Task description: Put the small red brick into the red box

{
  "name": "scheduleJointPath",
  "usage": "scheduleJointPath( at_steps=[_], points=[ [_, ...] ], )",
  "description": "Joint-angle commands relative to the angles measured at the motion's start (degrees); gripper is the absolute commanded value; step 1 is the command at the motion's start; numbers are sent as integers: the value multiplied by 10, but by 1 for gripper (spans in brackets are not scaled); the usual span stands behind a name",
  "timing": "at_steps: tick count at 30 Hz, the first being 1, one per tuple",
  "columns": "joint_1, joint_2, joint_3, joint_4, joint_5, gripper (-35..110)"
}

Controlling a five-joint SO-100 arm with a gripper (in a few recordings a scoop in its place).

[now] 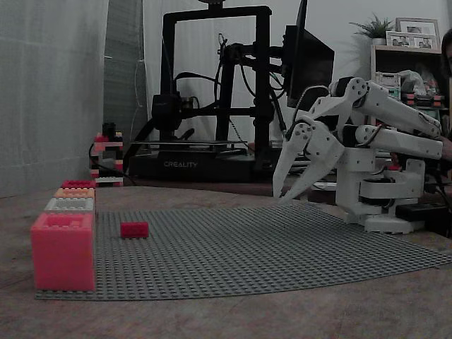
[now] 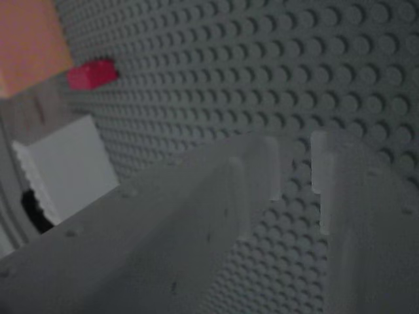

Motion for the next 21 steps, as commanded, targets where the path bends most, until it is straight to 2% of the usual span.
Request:
scheduleJointPath(
  at_steps=[1, 21],
  points=[
    [-15, 6, -4, 19, -10, 0],
    [-15, 6, -4, 14, -16, 0]
  ],
)
